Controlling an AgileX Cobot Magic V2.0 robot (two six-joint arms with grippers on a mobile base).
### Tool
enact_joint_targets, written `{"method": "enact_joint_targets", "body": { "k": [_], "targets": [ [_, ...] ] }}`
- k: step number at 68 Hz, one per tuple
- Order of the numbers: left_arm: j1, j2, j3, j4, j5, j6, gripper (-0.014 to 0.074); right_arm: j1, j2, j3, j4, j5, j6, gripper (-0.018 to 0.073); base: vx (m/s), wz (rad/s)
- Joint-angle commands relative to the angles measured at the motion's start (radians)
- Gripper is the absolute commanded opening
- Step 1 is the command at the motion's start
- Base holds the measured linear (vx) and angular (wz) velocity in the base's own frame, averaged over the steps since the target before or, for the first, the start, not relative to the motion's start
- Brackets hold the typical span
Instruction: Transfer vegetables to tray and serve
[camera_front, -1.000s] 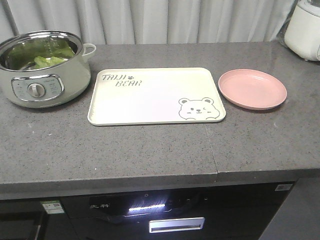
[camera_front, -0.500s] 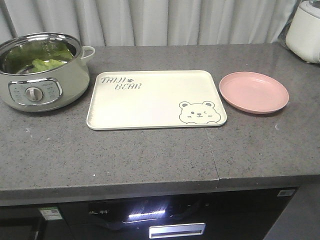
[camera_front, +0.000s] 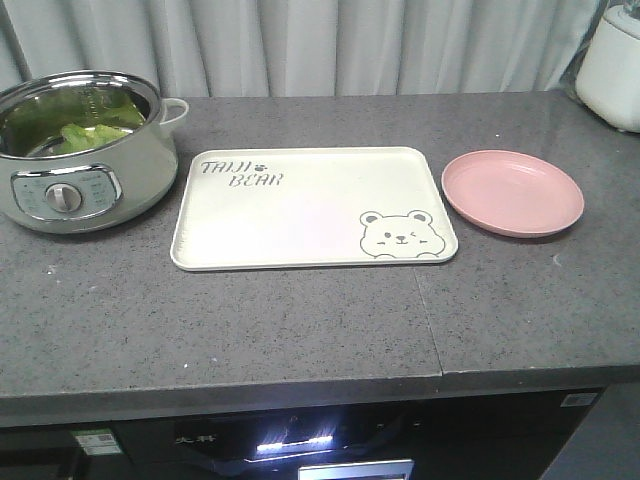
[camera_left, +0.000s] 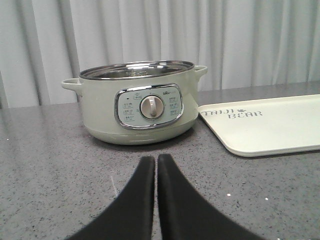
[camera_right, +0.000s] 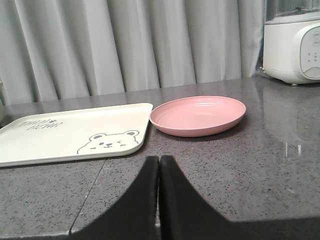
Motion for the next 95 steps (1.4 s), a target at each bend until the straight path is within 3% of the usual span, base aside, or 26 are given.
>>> {"method": "enact_joint_targets", "body": {
  "k": [1, 95],
  "targets": [
    [0.000, -0.014, 0.027, -0.005, -0.076, -0.005, -0.0006, 0.002, -0.006, 0.016, -0.003, -0.076, -0.004, -0.0006, 0.03, 0.00],
    [0.000, -0.014, 0.027, -0.005, -0.076, -0.005, -0.0006, 0.002, -0.006, 0.016, -0.003, -0.076, -0.004, -0.0006, 0.03, 0.00]
  ]
}}
